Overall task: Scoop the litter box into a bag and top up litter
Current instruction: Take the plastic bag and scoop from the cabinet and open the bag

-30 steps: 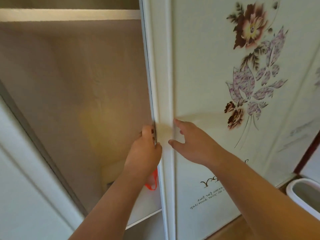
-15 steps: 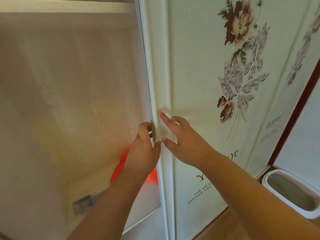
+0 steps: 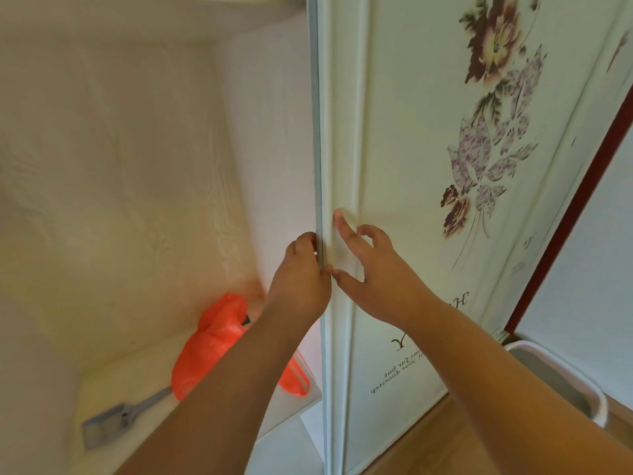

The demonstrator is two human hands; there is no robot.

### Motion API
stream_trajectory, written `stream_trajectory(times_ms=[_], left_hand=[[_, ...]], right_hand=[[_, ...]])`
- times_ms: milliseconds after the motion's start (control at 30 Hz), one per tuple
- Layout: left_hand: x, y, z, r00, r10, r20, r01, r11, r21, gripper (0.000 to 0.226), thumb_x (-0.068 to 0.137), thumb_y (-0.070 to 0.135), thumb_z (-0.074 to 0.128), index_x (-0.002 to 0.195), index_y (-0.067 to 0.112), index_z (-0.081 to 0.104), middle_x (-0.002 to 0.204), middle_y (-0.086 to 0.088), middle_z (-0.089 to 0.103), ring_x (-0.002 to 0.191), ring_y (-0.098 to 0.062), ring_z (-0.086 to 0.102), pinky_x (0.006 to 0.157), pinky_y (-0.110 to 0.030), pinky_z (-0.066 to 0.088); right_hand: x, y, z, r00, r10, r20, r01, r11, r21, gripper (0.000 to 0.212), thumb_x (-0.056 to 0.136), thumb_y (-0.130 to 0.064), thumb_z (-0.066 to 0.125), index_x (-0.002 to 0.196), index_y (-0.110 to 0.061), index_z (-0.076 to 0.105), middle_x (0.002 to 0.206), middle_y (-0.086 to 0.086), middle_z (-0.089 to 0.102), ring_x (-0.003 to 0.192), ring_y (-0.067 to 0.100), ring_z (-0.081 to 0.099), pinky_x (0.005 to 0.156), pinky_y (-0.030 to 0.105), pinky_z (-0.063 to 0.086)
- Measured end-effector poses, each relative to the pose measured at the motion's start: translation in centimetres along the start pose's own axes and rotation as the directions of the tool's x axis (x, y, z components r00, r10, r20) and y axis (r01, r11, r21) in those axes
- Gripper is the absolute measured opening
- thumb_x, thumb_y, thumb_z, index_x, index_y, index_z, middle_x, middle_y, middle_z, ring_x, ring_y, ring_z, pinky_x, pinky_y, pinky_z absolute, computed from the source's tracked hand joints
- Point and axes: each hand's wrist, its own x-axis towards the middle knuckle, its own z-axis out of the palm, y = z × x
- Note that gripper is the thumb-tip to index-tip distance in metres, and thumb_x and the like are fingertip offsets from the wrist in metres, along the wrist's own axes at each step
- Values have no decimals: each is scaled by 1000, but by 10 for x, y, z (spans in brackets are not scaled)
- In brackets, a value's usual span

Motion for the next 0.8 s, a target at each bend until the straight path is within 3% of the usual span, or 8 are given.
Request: stream_trajectory(times_ms=[133,367,533,600,700,800], left_hand=[[12,12,19,1000,6,31,-6,1000,5,49,97,13,60,142,15,41,135,-6,51,115,-23,62,94,-44,55],[24,28,35,998,-14,55,13,1000,11,54,99,15,60,148,16,37,139,-6,51,118,-24,60,100,-39,54],[24,27,39,999,0,40,-2,1000,30,55,99,16,60,148,16,36,137,-6,51,117,-24,60,99,-40,54],[25,25,39,999,3,33,-3,1000,21,55,100,18,60,149,16,36,139,-5,51,120,-23,60,102,-39,53],[25,21,36,999,23,34,-23,1000,-4,54,100,22,61,148,20,38,140,-2,53,122,-20,60,102,-35,53],[17,10,27,996,71,56,-72,997,22,56,99,32,62,149,24,40,146,1,50,127,-15,56,103,-29,48]], right_hand=[[6,24,-7,1000,15,-9,-15,1000,10,85,99,-49,57,157,-53,-6,157,0,24,78,10,63,84,21,48],[14,49,-12,999,51,-14,-51,999,15,86,99,-51,56,155,-58,-9,158,-6,21,91,22,67,88,21,51],[13,48,-9,997,79,-4,-79,996,52,85,100,-49,55,154,-58,-11,162,-4,15,95,15,60,90,21,47],[13,47,-9,997,77,-6,-77,996,42,85,100,-49,55,154,-58,-11,164,-1,14,113,22,61,94,25,49],[10,42,-10,995,102,-17,-101,993,52,86,99,-48,57,153,-59,-8,165,-2,11,139,25,45,107,35,46],[5,32,-6,977,117,-180,-113,993,35,79,95,-43,65,158,-48,17,165,-8,6,148,22,28,112,44,44]])
